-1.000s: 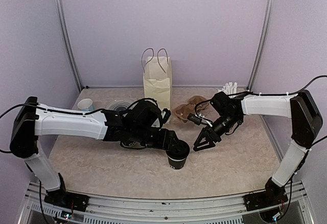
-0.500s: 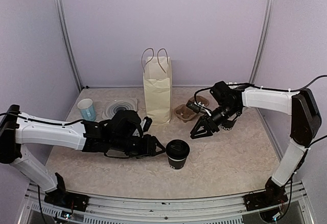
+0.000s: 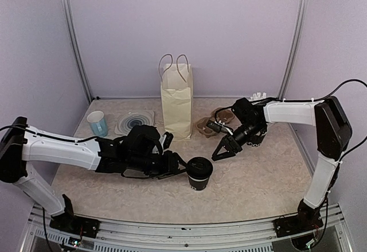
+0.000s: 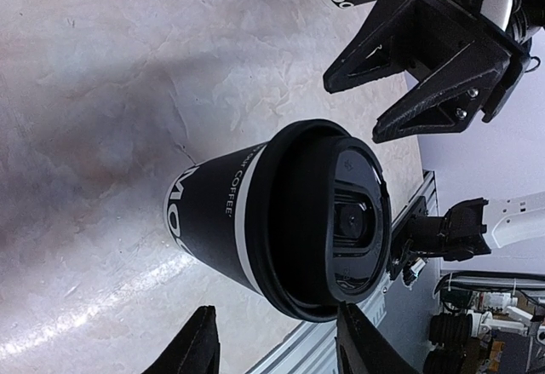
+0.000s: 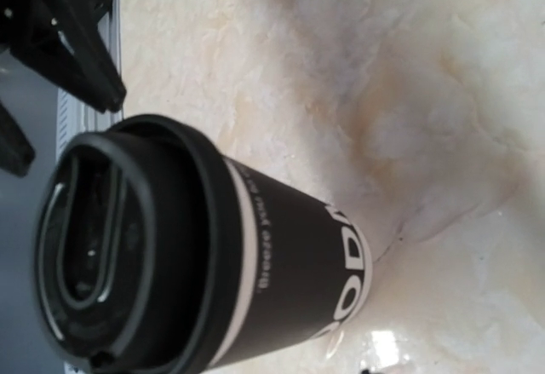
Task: Pack the takeout coffee
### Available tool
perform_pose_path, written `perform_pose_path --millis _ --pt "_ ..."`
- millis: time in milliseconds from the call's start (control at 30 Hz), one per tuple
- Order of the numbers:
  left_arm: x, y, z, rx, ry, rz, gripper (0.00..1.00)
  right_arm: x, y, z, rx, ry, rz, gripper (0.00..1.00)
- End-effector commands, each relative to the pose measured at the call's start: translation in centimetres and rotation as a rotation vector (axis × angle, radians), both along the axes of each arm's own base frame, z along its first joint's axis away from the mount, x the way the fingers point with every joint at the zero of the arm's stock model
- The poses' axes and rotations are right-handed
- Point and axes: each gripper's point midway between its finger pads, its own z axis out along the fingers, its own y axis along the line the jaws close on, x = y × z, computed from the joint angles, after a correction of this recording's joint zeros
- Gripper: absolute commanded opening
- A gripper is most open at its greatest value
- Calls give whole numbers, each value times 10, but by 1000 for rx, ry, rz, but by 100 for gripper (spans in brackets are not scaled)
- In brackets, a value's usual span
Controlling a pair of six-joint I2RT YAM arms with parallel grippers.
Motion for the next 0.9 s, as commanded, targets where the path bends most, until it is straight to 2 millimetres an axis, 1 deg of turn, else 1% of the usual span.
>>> perform_pose_path --millis 0,133,600,867 --pt "0 0 -5 -6 -3 -12 46 8 4 5 23 14 -10 43" --pt "0 0 -9 3 0 -15 46 8 5 3 21 28 -8 44" --pt "1 1 -21 31 14 -14 45 -1 7 -2 27 67 16 46" --pt "4 0 -23 35 15 -18 46 -9 8 -6 15 85 36 47"
